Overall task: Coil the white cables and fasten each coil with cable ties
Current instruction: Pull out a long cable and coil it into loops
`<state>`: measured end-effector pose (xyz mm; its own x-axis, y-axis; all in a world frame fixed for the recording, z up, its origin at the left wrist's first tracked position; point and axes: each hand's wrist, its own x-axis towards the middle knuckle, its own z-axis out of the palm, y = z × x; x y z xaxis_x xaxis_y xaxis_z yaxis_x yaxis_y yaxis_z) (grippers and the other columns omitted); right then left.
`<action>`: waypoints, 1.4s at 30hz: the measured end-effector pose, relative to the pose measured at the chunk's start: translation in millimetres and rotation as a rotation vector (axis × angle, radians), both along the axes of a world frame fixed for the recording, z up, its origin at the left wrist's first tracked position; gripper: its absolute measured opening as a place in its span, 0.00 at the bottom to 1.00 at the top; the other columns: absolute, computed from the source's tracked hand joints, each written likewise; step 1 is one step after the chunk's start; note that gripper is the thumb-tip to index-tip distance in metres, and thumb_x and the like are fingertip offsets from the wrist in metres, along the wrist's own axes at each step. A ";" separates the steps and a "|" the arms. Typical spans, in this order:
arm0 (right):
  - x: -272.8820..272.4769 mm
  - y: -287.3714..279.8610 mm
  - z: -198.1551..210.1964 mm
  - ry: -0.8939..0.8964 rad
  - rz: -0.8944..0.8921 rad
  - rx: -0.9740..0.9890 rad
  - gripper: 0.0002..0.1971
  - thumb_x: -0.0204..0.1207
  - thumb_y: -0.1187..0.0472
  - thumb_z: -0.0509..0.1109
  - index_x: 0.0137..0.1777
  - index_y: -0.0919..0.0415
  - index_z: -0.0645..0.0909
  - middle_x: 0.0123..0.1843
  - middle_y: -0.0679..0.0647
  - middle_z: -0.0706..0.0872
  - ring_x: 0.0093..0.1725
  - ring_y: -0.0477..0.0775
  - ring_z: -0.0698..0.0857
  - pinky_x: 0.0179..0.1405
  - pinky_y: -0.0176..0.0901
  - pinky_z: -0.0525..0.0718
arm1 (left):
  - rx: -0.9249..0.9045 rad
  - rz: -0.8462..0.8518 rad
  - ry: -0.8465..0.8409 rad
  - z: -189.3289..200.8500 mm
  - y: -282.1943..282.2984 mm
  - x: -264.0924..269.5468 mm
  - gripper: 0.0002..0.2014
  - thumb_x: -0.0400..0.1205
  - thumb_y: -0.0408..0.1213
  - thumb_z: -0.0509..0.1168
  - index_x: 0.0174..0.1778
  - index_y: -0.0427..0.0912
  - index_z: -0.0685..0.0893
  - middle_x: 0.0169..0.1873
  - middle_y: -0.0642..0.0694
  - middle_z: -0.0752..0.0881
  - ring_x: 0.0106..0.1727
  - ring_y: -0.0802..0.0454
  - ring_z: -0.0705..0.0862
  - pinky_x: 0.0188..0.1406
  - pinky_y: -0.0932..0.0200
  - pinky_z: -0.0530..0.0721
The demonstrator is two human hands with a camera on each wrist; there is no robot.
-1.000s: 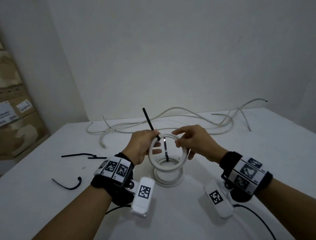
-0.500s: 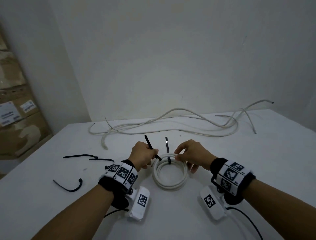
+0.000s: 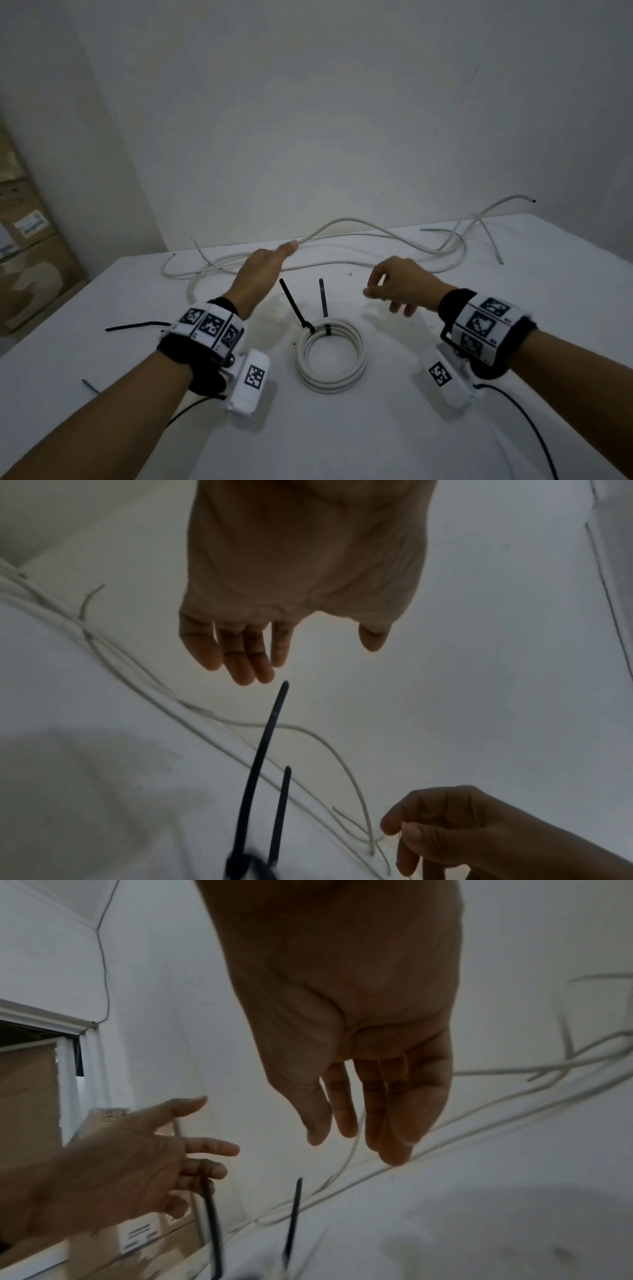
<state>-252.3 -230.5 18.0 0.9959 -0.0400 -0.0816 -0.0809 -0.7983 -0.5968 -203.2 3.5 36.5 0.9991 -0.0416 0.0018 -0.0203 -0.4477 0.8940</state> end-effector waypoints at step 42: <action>149.7 -93.1 173.6 -0.935 -0.339 0.655 0.20 0.75 0.51 0.72 0.25 0.57 0.74 0.21 0.53 0.69 0.11 0.44 0.63 0.14 0.29 0.60 | 0.295 -0.046 -0.287 63.3 3.2 118.9 0.10 0.78 0.39 0.71 0.53 0.41 0.83 0.48 0.46 0.84 0.42 0.55 0.81 0.32 0.67 0.76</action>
